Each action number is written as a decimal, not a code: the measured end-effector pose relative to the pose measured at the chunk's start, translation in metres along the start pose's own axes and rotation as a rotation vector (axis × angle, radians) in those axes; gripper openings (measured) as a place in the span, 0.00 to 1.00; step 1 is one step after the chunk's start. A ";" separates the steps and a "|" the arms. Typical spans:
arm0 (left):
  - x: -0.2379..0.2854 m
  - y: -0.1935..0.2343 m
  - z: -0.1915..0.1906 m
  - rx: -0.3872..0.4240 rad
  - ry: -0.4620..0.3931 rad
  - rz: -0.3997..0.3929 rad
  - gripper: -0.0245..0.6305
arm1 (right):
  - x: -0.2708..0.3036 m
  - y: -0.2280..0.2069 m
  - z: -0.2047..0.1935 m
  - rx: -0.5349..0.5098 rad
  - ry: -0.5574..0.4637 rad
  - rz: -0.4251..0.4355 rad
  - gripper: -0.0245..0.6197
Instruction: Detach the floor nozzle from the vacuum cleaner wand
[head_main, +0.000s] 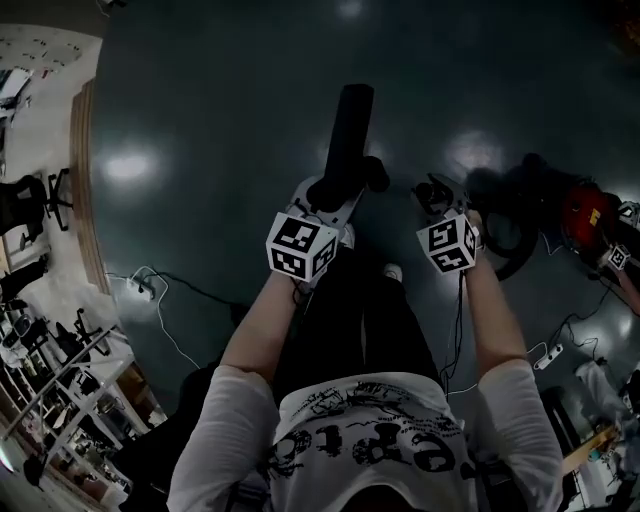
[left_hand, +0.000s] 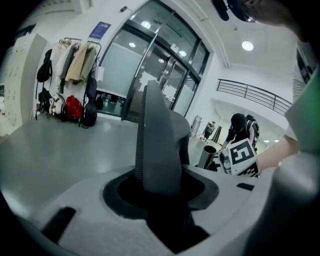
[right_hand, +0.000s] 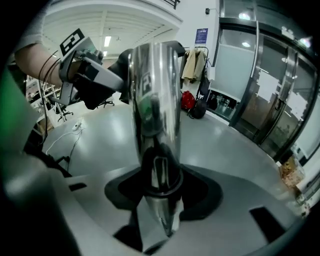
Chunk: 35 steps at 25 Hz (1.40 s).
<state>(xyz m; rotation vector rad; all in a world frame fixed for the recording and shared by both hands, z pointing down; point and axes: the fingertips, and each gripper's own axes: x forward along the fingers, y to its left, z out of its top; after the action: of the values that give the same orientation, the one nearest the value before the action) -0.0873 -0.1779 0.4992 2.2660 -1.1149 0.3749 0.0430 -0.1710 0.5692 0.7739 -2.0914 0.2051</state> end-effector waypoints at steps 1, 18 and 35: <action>0.015 0.014 -0.018 -0.027 0.009 -0.007 0.29 | 0.020 -0.001 -0.010 -0.006 0.001 0.001 0.32; 0.206 0.244 -0.323 -0.235 0.006 0.055 0.29 | 0.351 0.034 -0.203 0.003 0.076 0.053 0.32; 0.330 0.326 -0.508 -0.463 0.195 0.009 0.29 | 0.518 0.094 -0.361 -0.001 0.393 0.289 0.32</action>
<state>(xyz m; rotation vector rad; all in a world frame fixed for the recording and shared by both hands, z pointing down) -0.1420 -0.2330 1.1824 1.7794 -0.9919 0.2973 0.0121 -0.1818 1.2068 0.3868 -1.8160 0.4744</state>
